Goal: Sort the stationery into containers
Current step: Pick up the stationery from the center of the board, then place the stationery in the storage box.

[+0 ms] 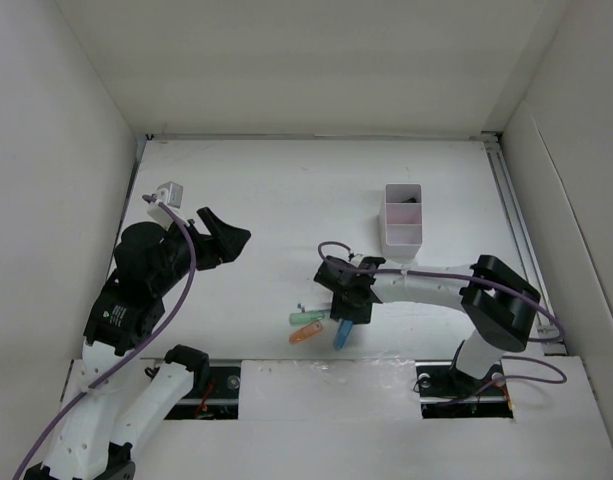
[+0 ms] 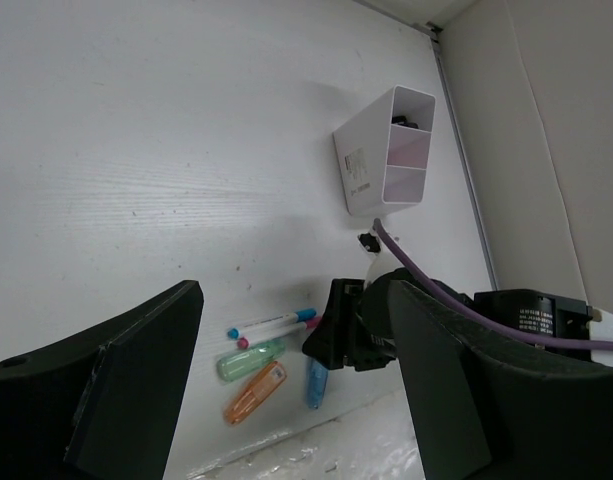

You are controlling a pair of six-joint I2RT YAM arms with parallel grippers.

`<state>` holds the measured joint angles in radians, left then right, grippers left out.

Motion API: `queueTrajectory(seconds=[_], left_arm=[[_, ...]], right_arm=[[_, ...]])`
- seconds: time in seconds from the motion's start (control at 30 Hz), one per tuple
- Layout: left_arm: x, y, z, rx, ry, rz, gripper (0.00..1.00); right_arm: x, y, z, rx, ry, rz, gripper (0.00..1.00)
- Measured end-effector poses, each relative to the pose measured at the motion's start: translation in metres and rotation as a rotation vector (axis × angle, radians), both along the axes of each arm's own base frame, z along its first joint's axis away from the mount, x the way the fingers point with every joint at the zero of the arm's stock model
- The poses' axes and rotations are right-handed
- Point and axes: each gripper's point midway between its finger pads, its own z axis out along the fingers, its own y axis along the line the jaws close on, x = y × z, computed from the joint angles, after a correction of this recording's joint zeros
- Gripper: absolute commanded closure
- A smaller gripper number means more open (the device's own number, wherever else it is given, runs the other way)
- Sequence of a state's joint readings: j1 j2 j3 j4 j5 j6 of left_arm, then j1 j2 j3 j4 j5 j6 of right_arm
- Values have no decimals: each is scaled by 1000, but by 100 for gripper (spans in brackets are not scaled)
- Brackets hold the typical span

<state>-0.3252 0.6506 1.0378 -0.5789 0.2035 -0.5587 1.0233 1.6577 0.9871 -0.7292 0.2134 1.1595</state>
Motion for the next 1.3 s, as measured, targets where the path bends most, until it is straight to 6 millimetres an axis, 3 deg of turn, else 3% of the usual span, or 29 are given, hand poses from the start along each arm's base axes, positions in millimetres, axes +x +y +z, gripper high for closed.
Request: queueTrajectory(seconds=[0.1,0.23,0.5,0.63,0.73,0.8,0.9,1.0,1.03,1.13,1.3], left_arm=[[0,0,0,-1,0,-2,28],[0,0,0,-1,0,-2,28],[0,0,0,-1,-1,-3,28],[1,-1,1,-3,-6,-3,28],[2,-1,-3,-1,2,-3,28],[3,-1,-7,2,9,-3,28],[3,-2,-12,4,22,-7,28],[2,-3,-15,4,28,-13,28],[2,-4,-16,4,31,-15,28],[2,-4,-17,4,33,-16,28],[2,-4,-24,8,43,-16,28]], right_arm=[[3,0,0,-8,-14,0,46],[6,-4,-1,-32,-27,7,75],[9,-11,4,-65,-59,6,80],[25,-15,36,-60,-129,-16,80],[62,-14,85,28,-237,-68,80],[98,-25,123,83,-328,-134,80],[164,-72,177,99,-497,-294,80],[219,-130,210,50,-640,-461,80],[238,-154,217,17,-681,-525,80],[263,-184,217,-40,-711,-602,80],[286,-213,191,-150,-691,-659,80]])
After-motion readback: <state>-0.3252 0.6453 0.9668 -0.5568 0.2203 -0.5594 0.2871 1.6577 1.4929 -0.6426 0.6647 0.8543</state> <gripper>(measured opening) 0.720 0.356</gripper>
